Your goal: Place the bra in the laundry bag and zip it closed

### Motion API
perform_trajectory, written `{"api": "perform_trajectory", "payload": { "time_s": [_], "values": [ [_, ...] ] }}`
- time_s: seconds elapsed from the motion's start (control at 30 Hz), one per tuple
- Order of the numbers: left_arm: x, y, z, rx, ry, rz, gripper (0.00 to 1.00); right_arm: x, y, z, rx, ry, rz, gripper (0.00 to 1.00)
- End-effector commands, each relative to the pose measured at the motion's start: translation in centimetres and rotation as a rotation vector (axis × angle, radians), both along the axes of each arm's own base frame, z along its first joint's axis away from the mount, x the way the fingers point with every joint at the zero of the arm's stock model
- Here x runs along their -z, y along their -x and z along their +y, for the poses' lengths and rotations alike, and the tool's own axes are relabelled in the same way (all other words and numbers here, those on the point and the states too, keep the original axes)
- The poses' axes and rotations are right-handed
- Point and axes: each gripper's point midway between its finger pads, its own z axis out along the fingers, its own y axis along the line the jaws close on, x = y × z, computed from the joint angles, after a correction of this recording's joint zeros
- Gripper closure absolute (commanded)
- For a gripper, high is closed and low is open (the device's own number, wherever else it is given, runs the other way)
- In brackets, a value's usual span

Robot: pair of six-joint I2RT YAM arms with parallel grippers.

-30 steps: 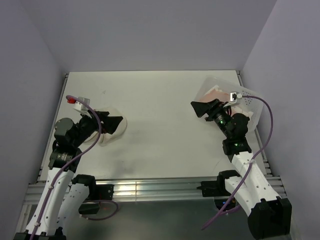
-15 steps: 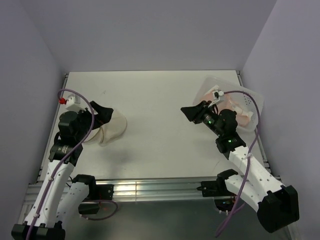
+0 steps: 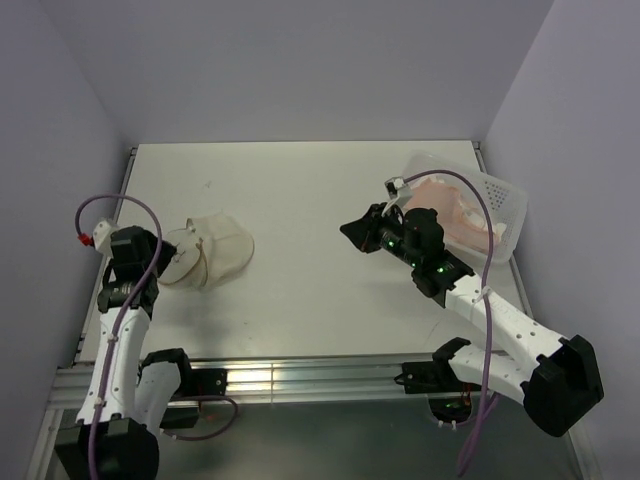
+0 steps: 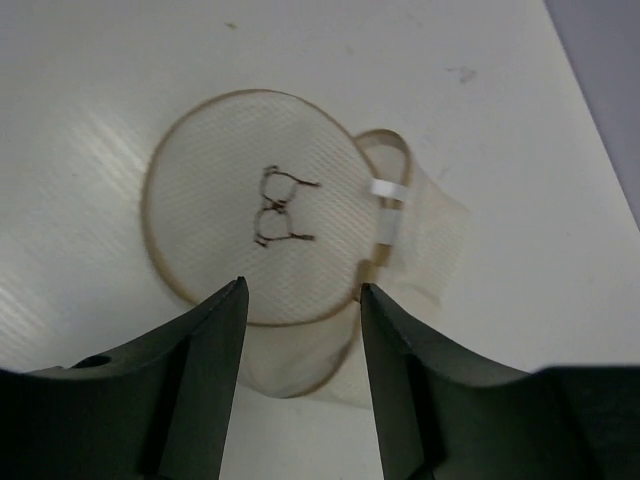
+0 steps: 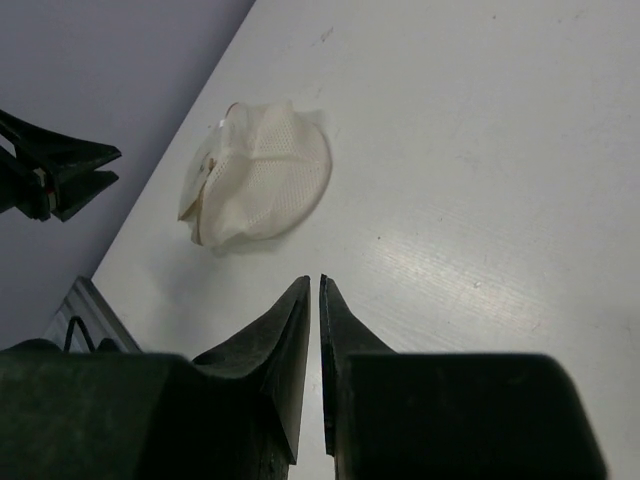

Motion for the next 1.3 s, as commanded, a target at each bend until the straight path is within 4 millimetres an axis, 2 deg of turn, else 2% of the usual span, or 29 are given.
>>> {"api": "perform_trajectory", "payload": {
  "time_s": [0.0,0.03,0.07,0.1,0.17,0.27,0.43,0.5,0.63,0.7,0.83,0.9,1.03,1.07,1.17,1.23,1.27],
  "values": [
    [1.7,1.0,2.7,-0.101,0.047,0.021,0.45,-2.5,-0.3,0.3,0.002,-0.023,-0.100,0.85],
    [2.4,1.3,3.3,-0.121,0.057,0.036,0.45,-2.5,-0.3,0.3,0.002,-0.024,-0.101,0.85],
    [3.0,1.8,4.8,-0.177,0.074,0.043,0.45,-2.6,-0.2,0.4,-0.002,-0.017,-0.105,0.84],
    [4.1,2.2,4.7,-0.169,0.111,0.059,0.44,-2.2,-0.5,0.4,0.009,-0.006,-0.097,0.84],
    [5.2,2.7,6.1,-0.225,0.134,0.078,0.43,-1.9,-0.6,0.5,0.012,0.009,-0.089,0.84],
    [7.2,3.1,7.0,-0.265,0.180,0.122,0.40,-1.3,-0.9,0.5,0.016,0.026,-0.073,0.84],
    [10.0,2.4,6.5,-0.263,0.247,0.130,0.29,-1.3,-0.6,1.0,-0.004,0.028,-0.076,0.84],
    [10.4,1.6,5.7,-0.221,0.292,0.111,0.29,-1.4,-0.6,1.1,-0.007,0.026,-0.081,0.84],
    [12.4,1.8,5.4,-0.223,0.328,0.162,0.29,-0.9,-0.6,1.3,-0.010,0.039,-0.071,0.84],
    [12.8,1.8,5.4,-0.232,0.335,0.162,0.31,-1.1,-0.6,1.3,-0.008,0.041,-0.075,0.84],
    [13.1,1.5,5.6,-0.245,0.338,0.142,0.39,-1.4,-0.4,1.3,-0.010,0.032,-0.086,0.84],
    [13.5,1.6,5.4,-0.252,0.349,0.141,0.50,-1.4,-0.4,1.5,-0.013,0.029,-0.087,0.84],
    [14.2,1.5,5.3,-0.258,0.367,0.131,0.66,-1.3,-0.3,1.7,-0.022,0.032,-0.082,0.84],
    [13.9,1.1,5.4,-0.255,0.363,0.109,0.73,-1.3,-0.2,1.8,-0.025,0.032,-0.082,0.84],
    [13.4,0.3,5.4,-0.237,0.365,0.059,0.85,-1.2,-0.1,2.0,-0.031,0.029,-0.082,0.84],
    [12.9,-0.2,5.3,-0.220,0.370,0.024,0.88,-1.4,0.1,2.3,-0.045,0.025,-0.086,0.84],
    [12.8,-0.3,5.2,-0.219,0.377,0.012,1.00,-1.2,0.1,2.4,-0.046,0.027,-0.083,0.84]
  ]
}}
